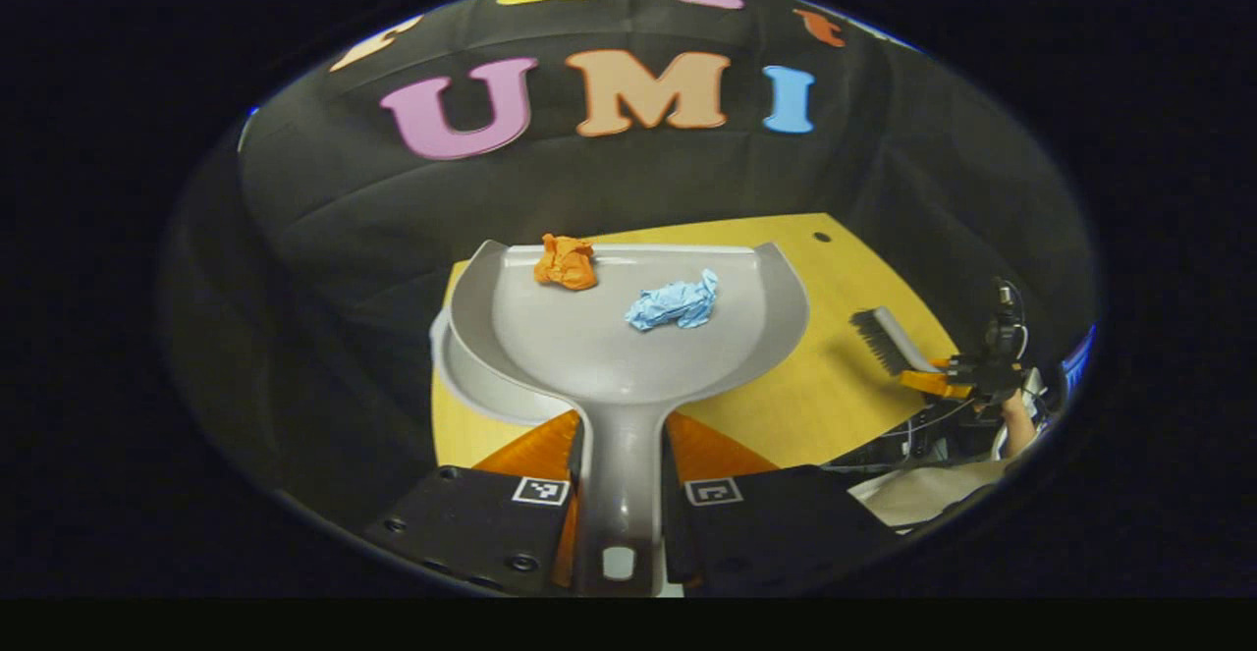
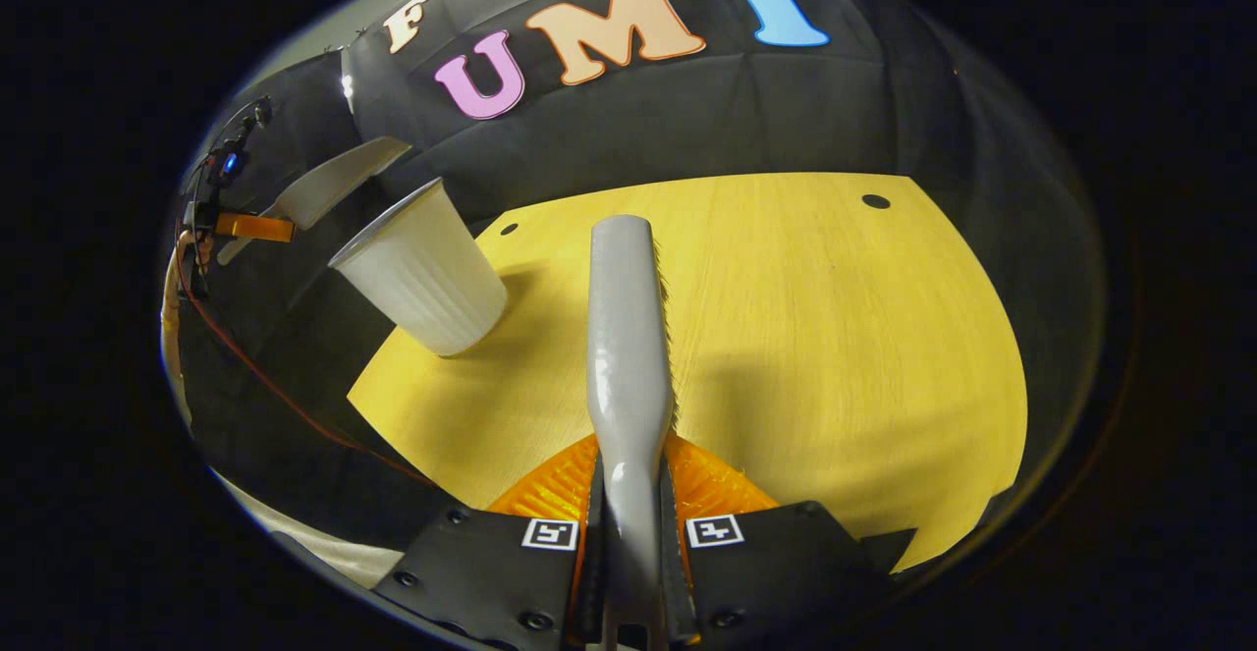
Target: Pick up the small broom and dustpan from the desktop, sweep the trash into the dustpan with the broom, and then empty the trash into the garbage bin.
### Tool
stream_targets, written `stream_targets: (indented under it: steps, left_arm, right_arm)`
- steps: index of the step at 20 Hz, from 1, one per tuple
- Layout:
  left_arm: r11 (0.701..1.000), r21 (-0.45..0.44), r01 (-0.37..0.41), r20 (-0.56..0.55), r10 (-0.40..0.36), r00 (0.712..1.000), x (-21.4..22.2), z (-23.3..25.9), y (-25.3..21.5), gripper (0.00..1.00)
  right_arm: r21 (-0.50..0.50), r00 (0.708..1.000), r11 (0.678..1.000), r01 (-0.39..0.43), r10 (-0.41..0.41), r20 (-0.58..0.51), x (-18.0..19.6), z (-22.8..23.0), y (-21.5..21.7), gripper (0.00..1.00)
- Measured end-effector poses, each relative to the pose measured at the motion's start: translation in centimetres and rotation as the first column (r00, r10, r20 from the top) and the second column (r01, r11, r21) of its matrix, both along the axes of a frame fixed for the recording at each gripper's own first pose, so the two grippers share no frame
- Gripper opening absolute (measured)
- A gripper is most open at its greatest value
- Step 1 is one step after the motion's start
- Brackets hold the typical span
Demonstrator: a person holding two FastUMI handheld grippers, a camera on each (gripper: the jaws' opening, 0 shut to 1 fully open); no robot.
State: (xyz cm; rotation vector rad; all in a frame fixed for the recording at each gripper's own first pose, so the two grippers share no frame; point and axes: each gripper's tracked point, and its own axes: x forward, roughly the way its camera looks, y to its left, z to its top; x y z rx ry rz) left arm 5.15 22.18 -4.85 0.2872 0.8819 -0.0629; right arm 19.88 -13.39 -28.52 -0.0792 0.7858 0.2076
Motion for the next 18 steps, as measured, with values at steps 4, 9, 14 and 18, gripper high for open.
stream_targets:
  steps: [4, 9, 14, 18]
  left_arm:
    - [0.987, 0.12, -0.104, -0.098, 0.116, 0.988, -1.8, -0.6, 4.5, 0.3]
    - [0.959, 0.274, -0.076, -0.199, 0.134, 0.971, -2.6, -0.3, 6.0, 0.29]
    - [0.918, 0.397, -0.018, -0.235, 0.12, 0.965, -3.0, 0.2, 6.9, 0.3]
    - [0.912, 0.411, -0.004, -0.249, 0.117, 0.961, -3.2, 0.3, 7.0, 0.29]
  right_arm:
    - [-0.012, 0.999, 0.999, -0.042, 0.041, -0.03, -0.2, -0.2, -0.3, 0.26]
    - [-0.009, 0.998, 0.999, -0.045, 0.044, -0.049, -0.3, -0.7, -0.2, 0.25]
    - [-0.008, 0.998, 1.0, -0.01, 0.01, -0.058, -0.3, -0.8, 0.0, 0.25]
    - [-0.005, 0.999, 1.0, 0.005, -0.005, -0.051, -0.3, -0.8, 0.0, 0.25]
